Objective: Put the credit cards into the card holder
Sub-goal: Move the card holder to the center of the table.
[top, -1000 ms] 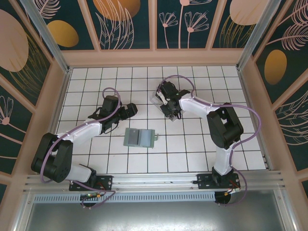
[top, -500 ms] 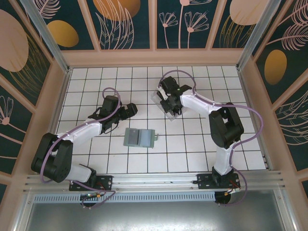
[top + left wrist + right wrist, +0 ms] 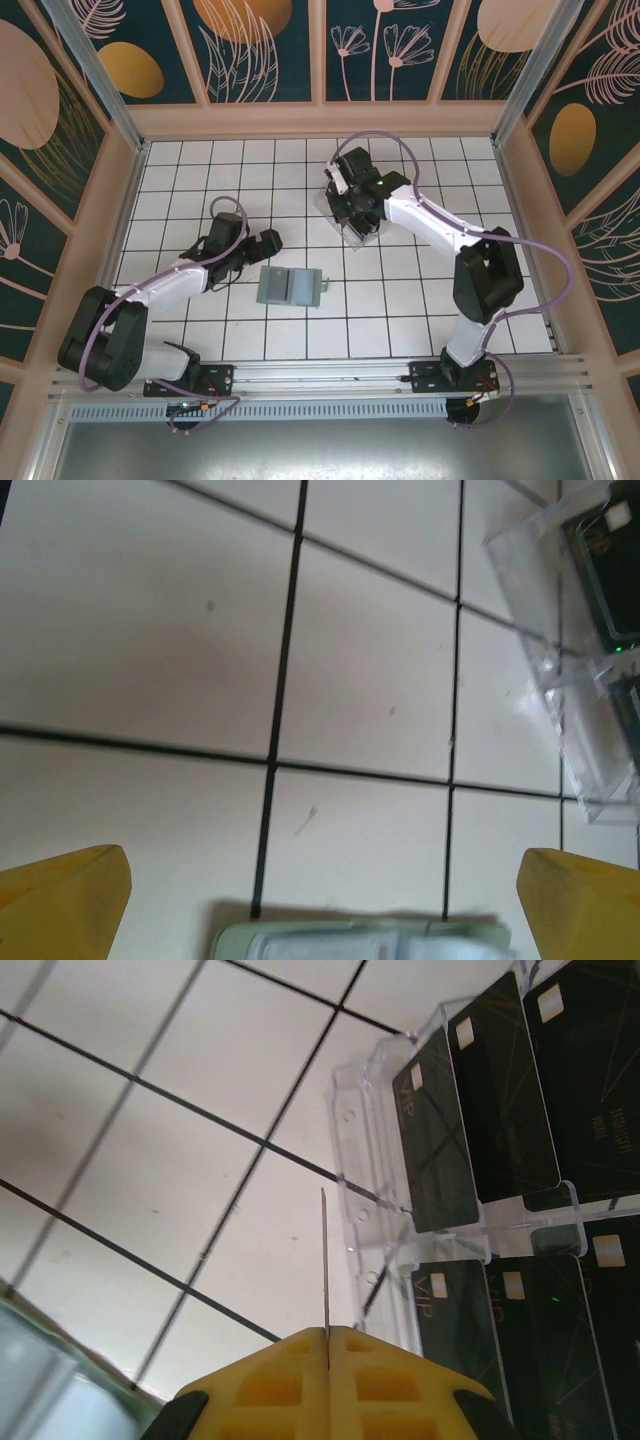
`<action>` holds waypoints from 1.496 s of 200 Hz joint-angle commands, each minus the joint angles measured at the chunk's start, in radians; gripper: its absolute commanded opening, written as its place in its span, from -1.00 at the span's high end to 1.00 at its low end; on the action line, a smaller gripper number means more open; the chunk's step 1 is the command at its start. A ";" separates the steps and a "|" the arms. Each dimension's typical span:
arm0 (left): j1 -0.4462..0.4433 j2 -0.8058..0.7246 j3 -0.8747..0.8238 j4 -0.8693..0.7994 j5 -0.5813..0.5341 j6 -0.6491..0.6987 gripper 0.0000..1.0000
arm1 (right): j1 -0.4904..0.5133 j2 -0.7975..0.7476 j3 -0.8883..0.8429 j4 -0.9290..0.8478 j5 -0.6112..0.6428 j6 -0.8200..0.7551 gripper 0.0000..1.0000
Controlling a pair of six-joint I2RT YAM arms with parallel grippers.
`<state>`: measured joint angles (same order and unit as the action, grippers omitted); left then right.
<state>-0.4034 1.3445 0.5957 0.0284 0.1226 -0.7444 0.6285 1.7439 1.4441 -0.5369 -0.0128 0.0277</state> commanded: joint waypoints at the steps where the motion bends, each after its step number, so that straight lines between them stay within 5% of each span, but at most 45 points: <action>1: 0.008 -0.060 -0.065 0.039 0.038 -0.041 -0.97 | 0.003 -0.090 -0.079 0.090 -0.059 0.125 1.00; 110: -0.122 -0.159 -0.260 0.176 0.000 -0.186 -0.97 | 0.001 -0.265 -0.360 0.276 -0.150 0.317 1.00; 299: -0.241 -0.244 -0.303 0.190 -0.042 -0.310 -0.97 | 0.002 -0.299 -0.427 0.320 -0.167 0.339 1.00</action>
<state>-0.6235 1.1126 0.2970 0.2272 0.0940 -1.0222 0.6285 1.4849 1.0412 -0.2493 -0.1673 0.3508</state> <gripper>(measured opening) 0.985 0.045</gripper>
